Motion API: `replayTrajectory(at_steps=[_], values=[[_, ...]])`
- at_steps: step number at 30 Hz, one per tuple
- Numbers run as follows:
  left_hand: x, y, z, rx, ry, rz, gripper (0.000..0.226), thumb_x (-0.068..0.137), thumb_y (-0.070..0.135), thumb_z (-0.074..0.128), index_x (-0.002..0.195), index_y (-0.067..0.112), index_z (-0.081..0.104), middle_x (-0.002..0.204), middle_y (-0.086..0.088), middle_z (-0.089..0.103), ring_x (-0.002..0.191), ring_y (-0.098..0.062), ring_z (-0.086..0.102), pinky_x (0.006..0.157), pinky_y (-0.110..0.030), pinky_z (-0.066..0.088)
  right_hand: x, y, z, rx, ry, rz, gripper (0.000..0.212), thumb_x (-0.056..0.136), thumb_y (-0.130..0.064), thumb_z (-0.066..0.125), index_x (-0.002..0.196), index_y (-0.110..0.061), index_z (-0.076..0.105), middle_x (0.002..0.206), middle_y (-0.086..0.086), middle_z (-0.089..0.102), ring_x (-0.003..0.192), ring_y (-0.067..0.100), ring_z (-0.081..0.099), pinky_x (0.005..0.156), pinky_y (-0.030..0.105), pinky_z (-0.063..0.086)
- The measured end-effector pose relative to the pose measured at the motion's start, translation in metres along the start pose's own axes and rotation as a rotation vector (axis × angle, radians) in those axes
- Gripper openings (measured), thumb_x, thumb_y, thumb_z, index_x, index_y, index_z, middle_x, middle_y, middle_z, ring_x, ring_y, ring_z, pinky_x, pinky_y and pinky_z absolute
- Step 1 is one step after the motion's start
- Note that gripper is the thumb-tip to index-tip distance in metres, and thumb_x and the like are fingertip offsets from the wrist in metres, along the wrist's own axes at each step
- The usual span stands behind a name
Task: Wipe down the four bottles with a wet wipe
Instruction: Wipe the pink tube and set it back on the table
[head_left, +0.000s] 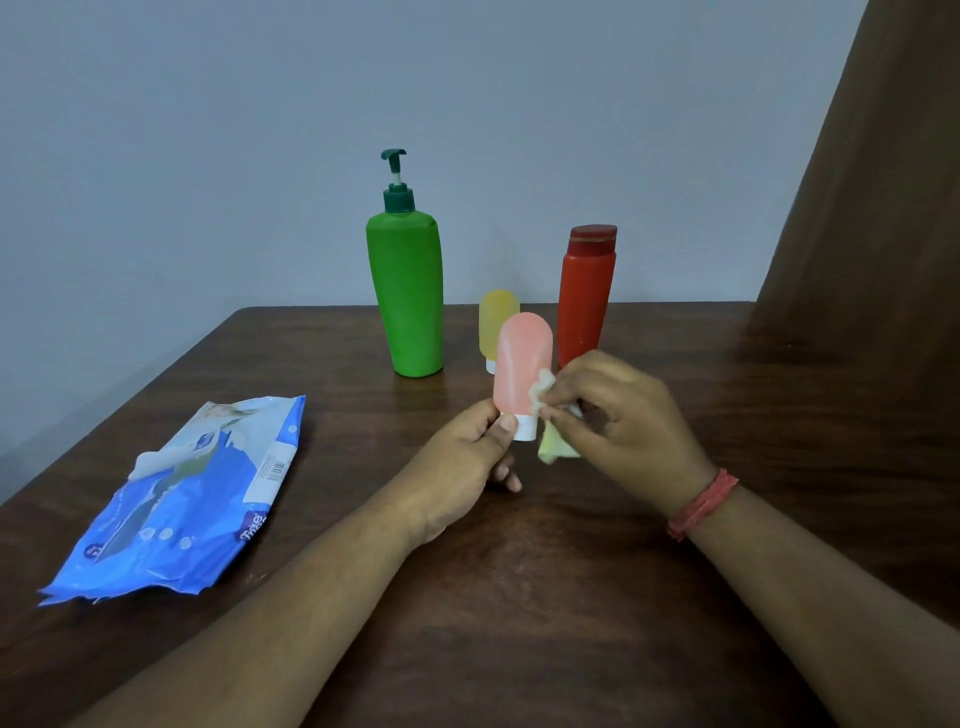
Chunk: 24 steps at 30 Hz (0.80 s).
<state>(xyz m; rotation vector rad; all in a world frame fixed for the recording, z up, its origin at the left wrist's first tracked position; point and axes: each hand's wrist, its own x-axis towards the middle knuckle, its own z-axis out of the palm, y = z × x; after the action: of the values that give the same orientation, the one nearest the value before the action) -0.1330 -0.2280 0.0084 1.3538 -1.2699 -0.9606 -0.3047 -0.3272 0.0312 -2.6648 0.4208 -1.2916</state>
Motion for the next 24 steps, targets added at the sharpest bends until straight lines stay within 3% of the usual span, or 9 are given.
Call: replayTrajectory(at_steps=[3, 6, 9, 12, 17, 19, 24], values=[[0.0, -0.001, -0.002, 0.012, -0.002, -0.002, 0.025, 0.109, 0.029, 0.039, 0.122, 0.025, 0.06, 0.072, -0.002, 0.049, 0.062, -0.005, 0.055, 0.094, -0.054, 0.05, 0.0, 0.001, 0.002, -0.022, -0.033, -0.014, 0.005, 0.088, -0.009, 0.075, 0.092, -0.01, 0.073, 0.094, -0.002, 0.065, 0.088, 0.008, 0.06, 0.077, 0.025, 0.052], [-0.003, 0.002, -0.001, 0.246, -0.045, 0.021, 0.023, 0.108, 0.034, 0.038, 0.122, 0.029, 0.056, 0.065, 0.013, 0.05, 0.067, -0.005, 0.059, 0.089, -0.04, 0.049, 0.003, 0.002, -0.002, -0.038, 0.158, 0.069, 0.002, 0.089, -0.008, 0.073, 0.09, -0.007, 0.072, 0.093, 0.002, 0.066, 0.087, 0.01, 0.059, 0.076, 0.023, 0.05], [-0.005, 0.009, 0.005, 0.448, -0.059, 0.073, 0.019, 0.108, 0.032, 0.037, 0.112, 0.022, 0.052, 0.083, 0.009, 0.047, 0.069, -0.003, 0.059, 0.086, -0.038, 0.051, 0.005, 0.004, -0.007, -0.082, 0.28, 0.145, 0.004, 0.09, -0.01, 0.073, 0.093, -0.007, 0.073, 0.095, 0.002, 0.067, 0.089, 0.006, 0.056, 0.081, 0.01, 0.042], [-0.005, 0.011, 0.008, 0.593, -0.018, 0.115, 0.018, 0.107, 0.034, 0.037, 0.107, 0.019, 0.047, 0.094, 0.009, 0.043, 0.083, -0.012, 0.057, 0.083, -0.038, 0.051, 0.006, 0.003, -0.011, -0.167, 0.287, 0.124, 0.008, 0.092, -0.011, 0.071, 0.098, -0.007, 0.073, 0.1, 0.006, 0.068, 0.095, 0.005, 0.053, 0.088, 0.004, 0.035], [-0.005, 0.01, 0.011, 0.663, 0.047, 0.159, 0.009, 0.106, 0.027, 0.043, 0.098, 0.025, 0.041, 0.091, 0.011, 0.04, 0.079, -0.008, 0.045, 0.071, -0.028, 0.039, 0.008, -0.002, -0.007, -0.267, 0.223, -0.046, 0.011, 0.092, -0.006, 0.069, 0.103, -0.005, 0.072, 0.103, 0.009, 0.066, 0.097, 0.021, 0.059, 0.09, 0.03, 0.048], [-0.003, 0.01, 0.011, 0.665, 0.062, 0.158, 0.007, 0.106, 0.027, 0.044, 0.1, 0.023, 0.045, 0.092, 0.011, 0.042, 0.08, -0.007, 0.046, 0.072, -0.026, 0.039, 0.008, 0.0, -0.008, -0.305, 0.21, -0.057, 0.013, 0.092, -0.006, 0.069, 0.104, -0.005, 0.073, 0.103, 0.01, 0.066, 0.095, 0.023, 0.06, 0.089, 0.031, 0.049], [-0.003, 0.011, 0.009, 0.603, 0.076, 0.149, 0.013, 0.107, 0.027, 0.043, 0.096, 0.021, 0.048, 0.09, 0.009, 0.043, 0.081, -0.007, 0.045, 0.07, -0.024, 0.036, 0.007, 0.004, -0.014, -0.27, 0.273, 0.097, 0.008, 0.091, -0.006, 0.07, 0.099, -0.005, 0.072, 0.101, 0.009, 0.066, 0.095, 0.013, 0.056, 0.089, 0.002, 0.034]])
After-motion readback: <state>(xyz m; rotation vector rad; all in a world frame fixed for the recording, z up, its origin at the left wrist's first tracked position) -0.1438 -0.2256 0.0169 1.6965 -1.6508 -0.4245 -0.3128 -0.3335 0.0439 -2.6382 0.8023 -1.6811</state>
